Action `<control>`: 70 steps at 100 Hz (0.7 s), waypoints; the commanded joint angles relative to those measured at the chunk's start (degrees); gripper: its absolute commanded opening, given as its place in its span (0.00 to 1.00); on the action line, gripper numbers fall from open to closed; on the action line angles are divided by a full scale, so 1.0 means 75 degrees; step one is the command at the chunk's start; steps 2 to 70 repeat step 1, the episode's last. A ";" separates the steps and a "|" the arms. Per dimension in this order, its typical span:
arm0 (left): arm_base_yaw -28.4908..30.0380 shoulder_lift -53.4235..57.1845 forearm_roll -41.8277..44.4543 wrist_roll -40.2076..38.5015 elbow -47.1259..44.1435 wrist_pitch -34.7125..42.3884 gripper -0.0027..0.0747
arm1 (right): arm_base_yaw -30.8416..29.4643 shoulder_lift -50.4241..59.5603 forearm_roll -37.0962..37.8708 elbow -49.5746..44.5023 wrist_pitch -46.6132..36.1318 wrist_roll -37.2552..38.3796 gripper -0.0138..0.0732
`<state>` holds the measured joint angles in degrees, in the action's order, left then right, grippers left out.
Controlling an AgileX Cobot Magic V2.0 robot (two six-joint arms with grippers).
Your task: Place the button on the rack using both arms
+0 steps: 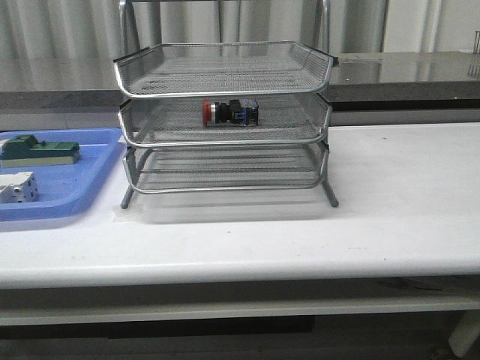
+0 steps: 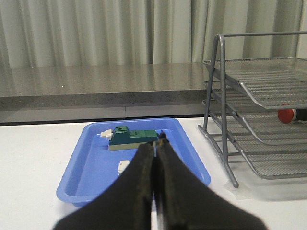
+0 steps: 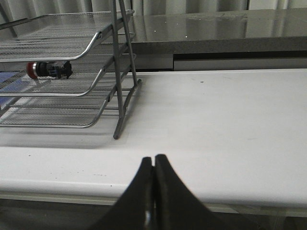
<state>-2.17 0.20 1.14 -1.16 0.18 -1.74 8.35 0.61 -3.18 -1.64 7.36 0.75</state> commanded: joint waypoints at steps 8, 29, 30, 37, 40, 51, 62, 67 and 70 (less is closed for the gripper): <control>0.0022 0.0248 -0.0077 -0.0068 -0.0425 0.0668 0.01 | -0.0064 0.0151 0.0083 0.0153 -0.0659 -0.0005 0.08; 0.0022 0.0248 -0.0077 -0.0068 -0.0425 0.0668 0.01 | -0.0064 0.0151 0.0083 0.0153 -0.0659 -0.0005 0.08; 0.0022 0.0248 -0.0077 -0.0068 -0.0425 0.0668 0.01 | -0.0064 0.0151 0.0083 0.0153 -0.0659 -0.0005 0.08; 0.0022 0.0248 -0.0077 -0.0068 -0.0425 0.0668 0.01 | -0.0064 0.0151 0.0083 0.0153 -0.0659 -0.0005 0.08; 0.0022 0.0248 -0.0077 -0.0068 -0.0425 0.0668 0.01 | -0.0064 0.0151 0.0083 0.0153 -0.0659 -0.0005 0.08; 0.0022 0.0248 -0.0077 -0.0068 -0.0425 0.0668 0.01 | -0.0064 0.0151 0.0083 0.0153 -0.0659 -0.0005 0.08; 0.0022 0.0248 -0.0077 -0.0068 -0.0425 0.0668 0.01 | -0.0064 0.0151 0.0083 0.0153 -0.0659 -0.0005 0.08; 0.0022 0.0248 -0.0077 -0.0068 -0.0425 0.0668 0.01 | -0.0064 0.0151 0.0083 0.0153 -0.0659 -0.0005 0.08; 0.0022 0.0248 -0.0077 -0.0068 -0.0425 0.0668 0.01 | -0.0064 0.0151 0.0083 0.0153 -0.0659 -0.0005 0.08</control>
